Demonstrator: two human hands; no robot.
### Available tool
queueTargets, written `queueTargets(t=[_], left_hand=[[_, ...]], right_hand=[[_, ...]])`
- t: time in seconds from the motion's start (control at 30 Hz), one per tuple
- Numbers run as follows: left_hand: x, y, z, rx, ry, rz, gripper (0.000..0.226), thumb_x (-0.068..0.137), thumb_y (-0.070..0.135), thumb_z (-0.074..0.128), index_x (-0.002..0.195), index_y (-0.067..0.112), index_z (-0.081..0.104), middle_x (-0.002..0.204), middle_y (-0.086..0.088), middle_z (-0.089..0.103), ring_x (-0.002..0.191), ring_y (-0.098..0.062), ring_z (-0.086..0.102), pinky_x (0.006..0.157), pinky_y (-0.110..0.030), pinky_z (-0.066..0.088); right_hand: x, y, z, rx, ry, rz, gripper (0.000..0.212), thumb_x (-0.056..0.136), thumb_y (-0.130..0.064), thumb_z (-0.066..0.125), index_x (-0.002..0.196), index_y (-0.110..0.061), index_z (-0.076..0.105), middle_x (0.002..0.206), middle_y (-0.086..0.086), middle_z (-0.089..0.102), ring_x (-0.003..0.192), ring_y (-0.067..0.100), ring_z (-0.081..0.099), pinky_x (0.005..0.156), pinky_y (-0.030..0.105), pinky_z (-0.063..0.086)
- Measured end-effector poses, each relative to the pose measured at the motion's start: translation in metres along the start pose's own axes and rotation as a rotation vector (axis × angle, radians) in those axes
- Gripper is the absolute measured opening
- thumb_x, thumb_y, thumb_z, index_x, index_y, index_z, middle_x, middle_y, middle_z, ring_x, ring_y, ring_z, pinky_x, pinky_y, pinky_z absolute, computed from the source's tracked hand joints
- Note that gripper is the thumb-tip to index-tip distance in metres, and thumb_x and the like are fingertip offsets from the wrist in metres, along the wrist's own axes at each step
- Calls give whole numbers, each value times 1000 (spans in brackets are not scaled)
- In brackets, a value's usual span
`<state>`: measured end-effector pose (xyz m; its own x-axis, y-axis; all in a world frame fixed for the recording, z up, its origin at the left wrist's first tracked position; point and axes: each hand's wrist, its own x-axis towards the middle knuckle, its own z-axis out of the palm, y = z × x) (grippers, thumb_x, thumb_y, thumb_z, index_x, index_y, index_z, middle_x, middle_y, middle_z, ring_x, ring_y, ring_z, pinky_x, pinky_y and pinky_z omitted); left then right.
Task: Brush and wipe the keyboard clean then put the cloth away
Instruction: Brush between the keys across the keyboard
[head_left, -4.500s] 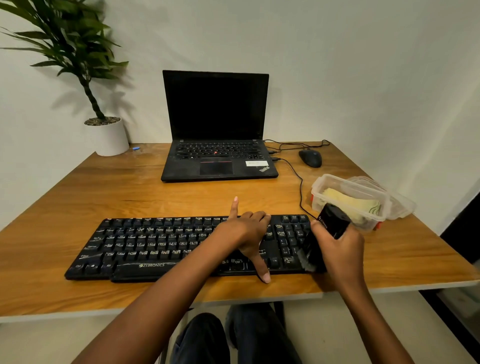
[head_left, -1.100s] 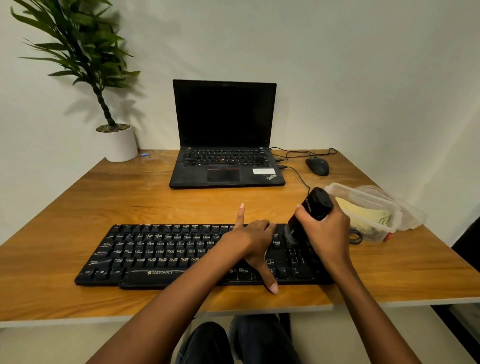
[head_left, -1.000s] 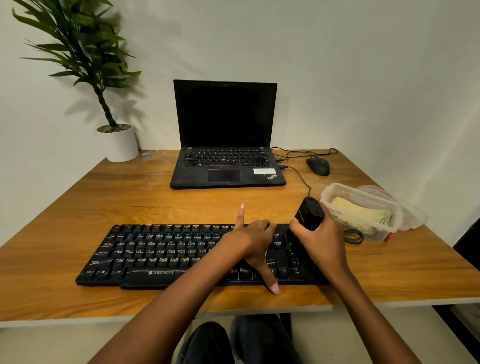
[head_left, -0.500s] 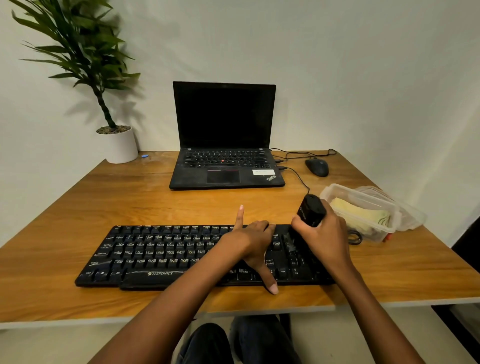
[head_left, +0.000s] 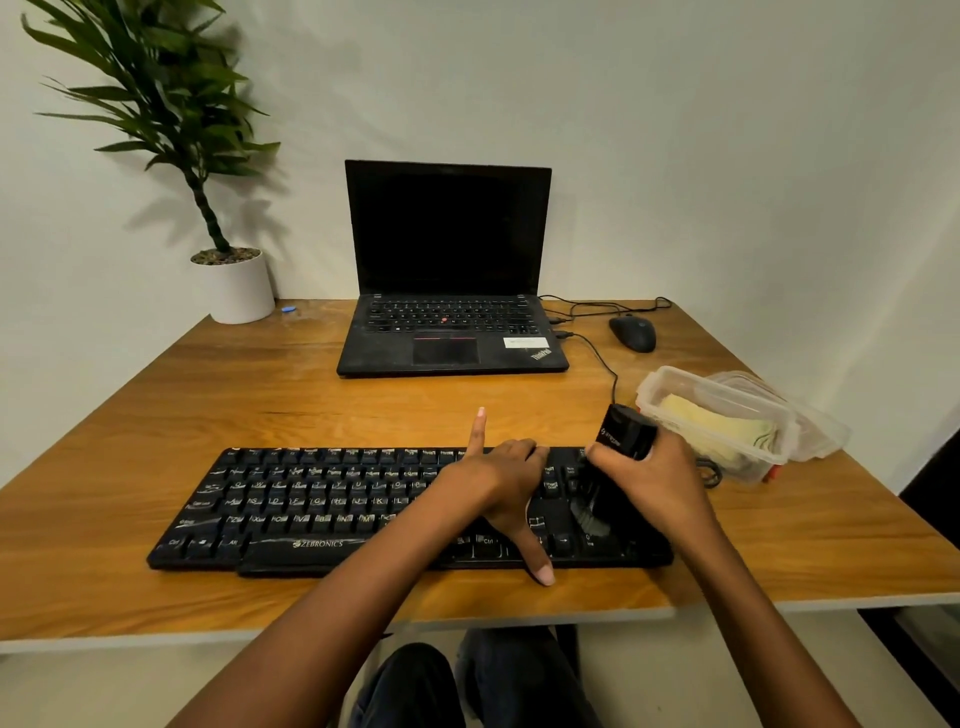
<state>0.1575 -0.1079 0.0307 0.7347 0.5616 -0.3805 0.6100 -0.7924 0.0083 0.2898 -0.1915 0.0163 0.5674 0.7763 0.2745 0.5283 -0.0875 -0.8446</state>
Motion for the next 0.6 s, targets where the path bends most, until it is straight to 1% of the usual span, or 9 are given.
queueTargets(t=[0.1,0.13,0.23,0.27,0.33,0.37,0.43,0.5,0.6], left_hand=[[0,0,0,12,-1,5,130,65,66,69,149,8,-12,159,-9,-5,146,-22,-8,100,-60,-31],[-1,0,0,8,0,4,130,65,66,69,149,8,-12,159,-9,-5,146,-22,-8,100,-60,-30],[-1,1,-1,5,-6,3,130,66,66,69,149,8,-12,159,-9,-5,146,-21,-9,99,-60,-31],[-1,1,-1,12,-7,3,129,66,66,69,149,8,-12,159,-10,-4,146,-21,-9,99,-60,-32],[-1,1,-1,18,-5,5,129,66,66,68,149,8,-12,159,-10,-4,146,-22,-8,99,-59,-32],[-1,1,-1,15,-3,5,129,66,66,68,149,8,-12,159,-10,-4,146,-22,-8,99,-59,-32],[-1,0,-1,12,1,4,129,66,66,68,149,9,-11,159,-10,-4,146,-22,-8,98,-59,-33],[-1,1,-1,15,1,2,129,66,66,68,149,9,-11,159,-10,-3,146,-22,-8,98,-59,-32],[-1,1,-1,16,-3,2,129,66,66,69,149,9,-11,159,-10,-2,146,-23,-7,98,-60,-32]], right_hand=[[-2,2,-2,34,131,-47,16,77,-24,69,81,-13,58,73,-1,60,69,10,56,61,25,43],[-4,4,-1,10,124,-61,17,77,-24,70,81,-13,58,73,-1,61,70,11,57,61,26,44],[-6,3,-4,-18,19,-17,16,75,-22,71,79,-12,59,73,0,62,71,13,59,62,27,45],[-5,1,-6,8,32,-12,15,75,-21,71,79,-13,59,74,-1,62,72,12,59,62,26,45],[-6,0,-7,35,97,-68,15,76,-22,70,82,-15,58,75,-2,61,73,9,58,63,26,46],[-8,1,-6,22,87,-95,16,77,-23,70,83,-15,58,76,-3,61,73,8,58,62,25,46],[-13,2,-4,-12,-7,-92,16,76,-22,71,83,-14,59,74,-3,62,71,8,59,60,24,46],[-9,0,-8,-43,-93,-39,14,75,-20,72,77,-14,59,73,1,62,70,12,60,61,28,47],[1,-1,-10,-25,-56,-14,14,73,-20,71,76,-13,59,72,2,62,69,15,59,58,26,44]])
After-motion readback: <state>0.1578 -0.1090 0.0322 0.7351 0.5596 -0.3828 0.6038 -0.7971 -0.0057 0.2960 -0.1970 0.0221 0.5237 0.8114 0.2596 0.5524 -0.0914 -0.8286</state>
